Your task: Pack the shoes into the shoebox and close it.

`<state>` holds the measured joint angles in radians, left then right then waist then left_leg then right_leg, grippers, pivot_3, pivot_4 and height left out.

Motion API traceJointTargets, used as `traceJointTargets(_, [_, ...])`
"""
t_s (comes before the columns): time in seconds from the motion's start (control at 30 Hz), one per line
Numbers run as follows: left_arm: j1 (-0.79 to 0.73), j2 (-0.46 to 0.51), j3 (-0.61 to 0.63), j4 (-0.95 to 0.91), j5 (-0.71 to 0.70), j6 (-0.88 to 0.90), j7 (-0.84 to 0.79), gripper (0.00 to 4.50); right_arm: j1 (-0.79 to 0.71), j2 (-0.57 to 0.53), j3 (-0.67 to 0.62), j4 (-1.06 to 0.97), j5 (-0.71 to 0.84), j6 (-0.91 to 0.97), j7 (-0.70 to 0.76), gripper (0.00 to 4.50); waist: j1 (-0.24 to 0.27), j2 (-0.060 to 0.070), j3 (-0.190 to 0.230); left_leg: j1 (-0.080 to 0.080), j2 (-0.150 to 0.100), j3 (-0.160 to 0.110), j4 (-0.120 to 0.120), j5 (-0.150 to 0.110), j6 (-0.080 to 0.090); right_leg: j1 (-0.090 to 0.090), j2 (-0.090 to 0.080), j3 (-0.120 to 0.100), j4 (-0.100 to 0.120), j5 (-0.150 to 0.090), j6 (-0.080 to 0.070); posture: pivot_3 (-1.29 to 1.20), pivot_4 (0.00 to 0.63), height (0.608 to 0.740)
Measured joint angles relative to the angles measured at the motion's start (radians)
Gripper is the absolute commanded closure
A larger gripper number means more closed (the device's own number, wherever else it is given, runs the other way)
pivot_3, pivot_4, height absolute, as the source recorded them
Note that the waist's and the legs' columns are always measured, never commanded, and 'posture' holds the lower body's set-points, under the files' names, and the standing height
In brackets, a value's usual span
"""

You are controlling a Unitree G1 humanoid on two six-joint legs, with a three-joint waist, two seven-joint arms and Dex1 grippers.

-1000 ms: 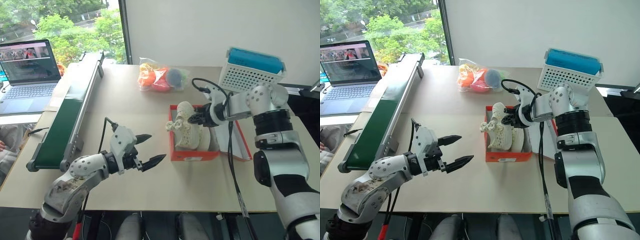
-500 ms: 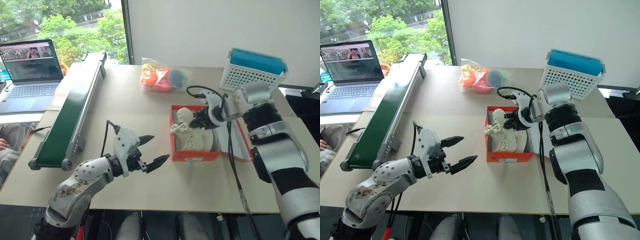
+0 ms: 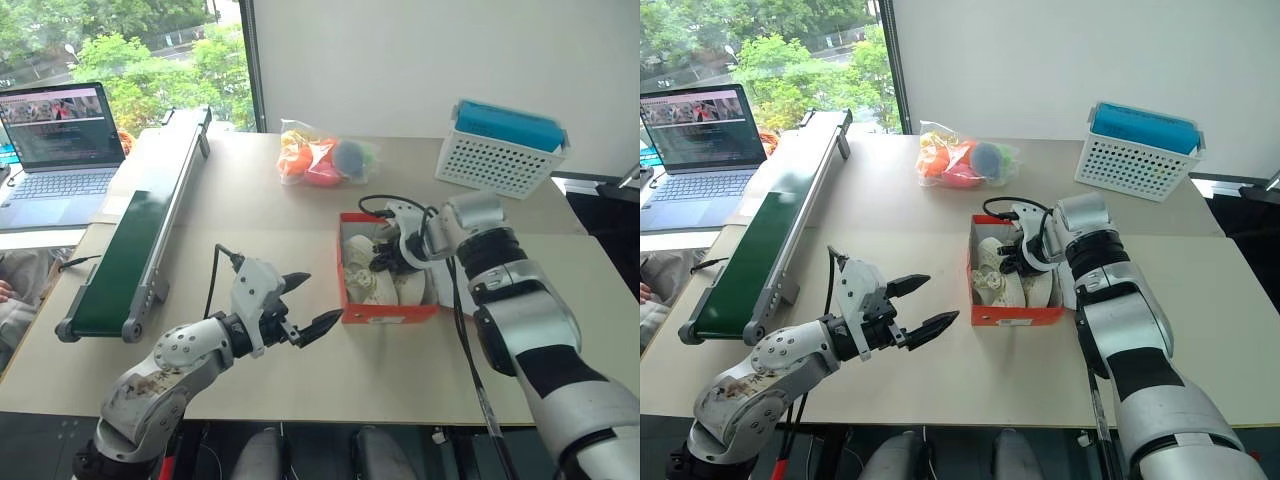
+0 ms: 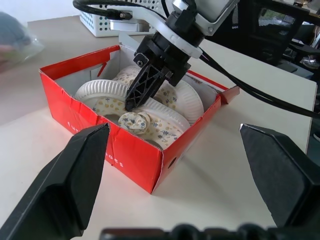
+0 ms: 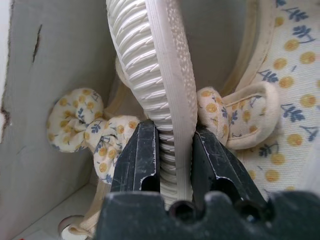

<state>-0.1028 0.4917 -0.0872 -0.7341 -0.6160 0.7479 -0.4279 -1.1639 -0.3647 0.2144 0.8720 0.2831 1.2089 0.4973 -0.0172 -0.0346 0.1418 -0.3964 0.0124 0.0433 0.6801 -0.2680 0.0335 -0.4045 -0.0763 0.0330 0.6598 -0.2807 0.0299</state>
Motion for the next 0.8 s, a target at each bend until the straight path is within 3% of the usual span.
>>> traceJointTargets(0.1, [0.007, -0.002, 0.008, -0.022, -0.015, 0.014, 0.013, 0.04, 0.01, 0.01, -0.005, 0.023, -0.028, -0.042, 0.0, 3.84, -0.001, 0.001, -0.001, 0.018, 0.0, -0.002, -0.004, -0.001, 0.0, 0.019, 0.0, -0.001, -0.007, 0.0, -0.001, 0.0, 0.15, 0.74])
traceJointTargets(0.3, [0.011, -0.002, 0.011, -0.028, -0.015, 0.022, 0.022, 0.04, -0.021, 0.076, -0.113, 0.024, -0.034, 0.015, -0.078, 3.84, -0.012, 0.002, -0.002, 0.015, 0.003, -0.002, -0.005, -0.002, -0.002, 0.015, -0.002, 0.0, -0.01, 0.003, -0.005, 0.0, 0.15, 0.74])
traceJointTargets(0.47, [-0.006, 0.0, 0.011, -0.023, -0.015, 0.022, 0.016, 0.0, -0.028, 0.113, -0.252, -0.007, -0.025, 0.093, -0.177, 1.97, -0.025, 0.003, -0.002, 0.006, 0.003, -0.004, -0.009, -0.001, -0.004, 0.006, -0.002, 0.003, -0.01, 0.003, -0.005, 0.0, 0.15, 0.74])
traceJointTargets(0.6, [-0.015, 0.003, 0.012, -0.014, -0.015, 0.022, 0.007, 0.0, -0.012, 0.113, -0.367, -0.078, -0.007, 0.181, -0.225, 0.73, -0.022, 0.004, -0.001, -0.006, 0.003, -0.004, -0.006, 0.001, -0.005, -0.006, -0.001, 0.003, -0.001, 0.003, -0.005, 0.0, 0.15, 0.74])
traceJointTargets(0.7, [-0.025, 0.01, 0.014, -0.007, -0.015, 0.022, -0.003, 0.0, 0.025, 0.088, -0.43, -0.224, 0.018, 0.28, -0.232, 0.73, -0.016, 0.004, -0.001, -0.018, 0.001, -0.004, -0.002, 0.002, -0.004, -0.017, 0.0, 0.002, 0.004, 0.004, -0.004, 0.0, 0.15, 0.74])
traceJointTargets(0.8, [-0.04, 0.018, 0.019, 0.016, -0.015, 0.022, -0.021, 0.0, 0.065, 0.023, -0.466, -0.41, 0.066, 0.379, -0.235, 0.73, -0.003, 0.006, 0.0, -0.019, 0.001, -0.003, -0.002, 0.002, -0.003, -0.019, 0.001, -0.002, 0.004, 0.004, -0.003, 0.0, 0.15, 0.74])
